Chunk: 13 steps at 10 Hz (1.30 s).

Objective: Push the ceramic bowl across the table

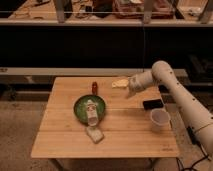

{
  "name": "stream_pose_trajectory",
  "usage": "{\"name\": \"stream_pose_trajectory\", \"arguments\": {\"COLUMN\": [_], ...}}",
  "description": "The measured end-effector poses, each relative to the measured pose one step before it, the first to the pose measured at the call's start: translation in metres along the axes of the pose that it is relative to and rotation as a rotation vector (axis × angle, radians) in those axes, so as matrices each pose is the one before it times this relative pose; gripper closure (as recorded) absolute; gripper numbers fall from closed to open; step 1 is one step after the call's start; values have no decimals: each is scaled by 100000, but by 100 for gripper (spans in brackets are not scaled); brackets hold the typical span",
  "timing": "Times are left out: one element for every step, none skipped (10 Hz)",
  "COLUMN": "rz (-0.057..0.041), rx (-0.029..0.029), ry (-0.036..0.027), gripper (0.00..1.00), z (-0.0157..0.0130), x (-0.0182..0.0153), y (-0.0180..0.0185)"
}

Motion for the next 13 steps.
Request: {"name": "stream_pose_trajectory", "arguments": {"rz": [-2, -38, -261, -468, -1285, -1873, -2569, -4228, -3117, -2128, -3298, -3561, -1754], "rx": [-7, -81, -824, -2593, -7104, -6834, -7329, -8591, -4401, -2168, -2704, -2854, -1442], "ry": [-3, 11, 162, 299, 308, -294, -779, -1465, -965, -470, -653, 26, 325], "gripper": [20, 20, 20, 25, 37, 45, 54, 67, 76, 83, 93, 100, 100], "z": [0, 10, -13, 100, 365, 596, 809, 1220, 937, 617, 1003, 1138, 546], "x": [-2, 3, 38, 61, 76, 19, -88, -267, -221, -89, -93, 119, 122], "y": [0, 11, 117, 560, 1670, 1345, 1180, 697, -394, -706, -1429, -1794, -812]}}
